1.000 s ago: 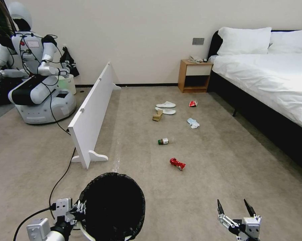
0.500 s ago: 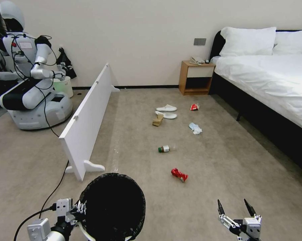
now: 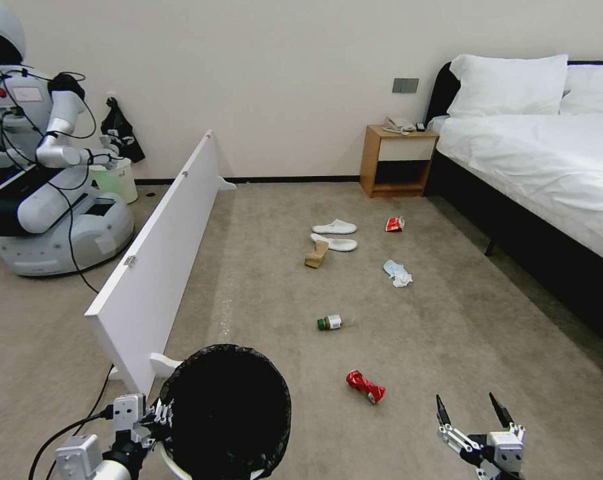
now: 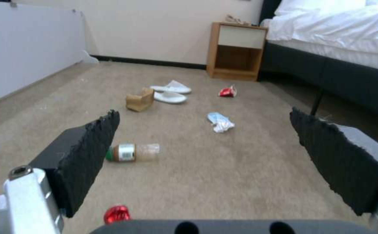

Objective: Pick up the trash bin, then pick up the garbage from the floor and place it into the trash bin.

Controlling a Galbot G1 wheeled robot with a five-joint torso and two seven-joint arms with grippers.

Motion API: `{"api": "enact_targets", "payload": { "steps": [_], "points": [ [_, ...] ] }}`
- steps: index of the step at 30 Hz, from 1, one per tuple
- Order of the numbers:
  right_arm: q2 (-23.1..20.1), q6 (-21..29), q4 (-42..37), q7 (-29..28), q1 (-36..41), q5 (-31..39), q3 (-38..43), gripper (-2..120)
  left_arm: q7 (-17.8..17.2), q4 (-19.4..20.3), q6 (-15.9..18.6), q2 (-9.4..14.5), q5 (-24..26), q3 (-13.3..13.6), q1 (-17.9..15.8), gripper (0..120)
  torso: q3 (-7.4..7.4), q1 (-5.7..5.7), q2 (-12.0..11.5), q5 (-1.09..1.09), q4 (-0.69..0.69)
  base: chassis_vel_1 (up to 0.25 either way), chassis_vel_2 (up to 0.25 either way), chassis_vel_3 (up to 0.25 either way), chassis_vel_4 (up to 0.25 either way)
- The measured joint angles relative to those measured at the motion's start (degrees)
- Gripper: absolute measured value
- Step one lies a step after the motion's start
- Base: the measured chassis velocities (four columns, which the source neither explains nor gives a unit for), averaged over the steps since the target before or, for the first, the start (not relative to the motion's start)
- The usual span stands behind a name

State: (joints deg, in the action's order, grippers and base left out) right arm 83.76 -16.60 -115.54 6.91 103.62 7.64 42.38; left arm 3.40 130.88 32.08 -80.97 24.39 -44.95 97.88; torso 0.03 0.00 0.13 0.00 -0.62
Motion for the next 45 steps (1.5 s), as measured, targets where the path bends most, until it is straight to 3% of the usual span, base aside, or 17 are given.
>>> {"api": "enact_targets", "payload": {
  "steps": [15,17,23,24,25,26,27,28,30,35,40,45],
  "points": [
    [0.0,-1.4,1.0,0.6,-0.2,-1.7,1.6,100,0.0,0.1,-0.2,-0.3,-0.5,0.2,0.4,4,0.00,0.00,0.0,0.00,0.01,-0.207,0.209,0.199,-0.210],
    [-0.2,-0.6,1.1,-1.9,-0.3,-5.1,2.2,100,0.0,0.3,-0.2,-0.3,-0.6,0.2,0.4,4,0.01,0.01,0.0,0.01,0.01,-0.150,0.169,0.152,-0.170],
    [-1.0,1.1,1.0,-7.3,-0.3,-6.5,0.8,100,0.0,0.5,-0.2,-0.4,-0.6,0.2,0.5,4,0.01,0.01,0.0,0.02,0.00,-0.073,0.055,0.077,-0.075],
    [-1.4,3.5,0.3,-8.4,-0.1,-6.8,0.4,100,0.0,0.5,-0.2,-0.4,-0.6,0.3,0.6,4,0.00,0.01,0.0,0.02,0.00,0.000,0.000,0.000,0.000],
    [-2.2,9.3,-1.4,-8.8,0.4,-6.9,-0.1,100,0.0,0.5,-0.2,-0.4,-0.6,0.3,0.7,4,0.00,0.00,0.0,0.00,0.00,0.053,-0.030,-0.025,0.022],
    [-2.2,9.3,-1.4,-8.8,0.4,-6.9,-0.1,100,0.0,0.5,-0.2,-0.4,-0.6,0.3,0.7,4,0.00,0.00,0.0,0.00,0.00,0.053,-0.030,-0.025,0.022],
    [-3.1,16.0,-3.0,-8.8,0.9,-6.8,-0.6,100,0.0,0.6,-0.2,-0.5,-0.7,0.2,0.7,4,-0.01,0.00,0.0,-0.01,0.00,0.053,-0.023,-0.038,0.029],
    [-3.1,16.0,-3.0,-8.8,0.9,-6.8,-0.6,100,0.0,0.6,-0.2,-0.5,-0.7,0.2,0.7,4,-0.01,0.00,0.0,-0.01,0.00,0.053,-0.023,-0.038,0.029],
    [-4.1,21.8,-2.9,-6.0,0.4,-6.0,-0.4,100,0.0,0.7,-0.2,-0.5,-0.7,0.1,0.8,4,-0.01,0.00,0.0,0.01,-0.01,0.000,0.000,0.000,0.000],
    [-5.7,25.2,-0.1,-1.2,-0.8,-2.2,-1.0,100,0.0,0.7,-0.2,-0.4,-0.7,0.0,0.8,4,0.00,0.01,0.0,0.02,0.01,0.000,0.000,0.000,0.000],
    [-10.4,24.7,6.5,5.8,-1.8,0.1,-2.0,100,0.1,0.4,0.1,0.2,-0.7,0.2,0.5,4,0.00,0.00,0.0,0.00,-0.01,0.000,0.000,0.000,0.000],
    [-16.2,23.5,10.0,7.9,-2.5,-0.3,-3.4,100,0.1,0.7,0.4,0.0,-0.8,0.1,0.8,4,0.00,0.01,0.0,0.01,0.00,0.000,0.000,0.000,0.000]
  ]
}}
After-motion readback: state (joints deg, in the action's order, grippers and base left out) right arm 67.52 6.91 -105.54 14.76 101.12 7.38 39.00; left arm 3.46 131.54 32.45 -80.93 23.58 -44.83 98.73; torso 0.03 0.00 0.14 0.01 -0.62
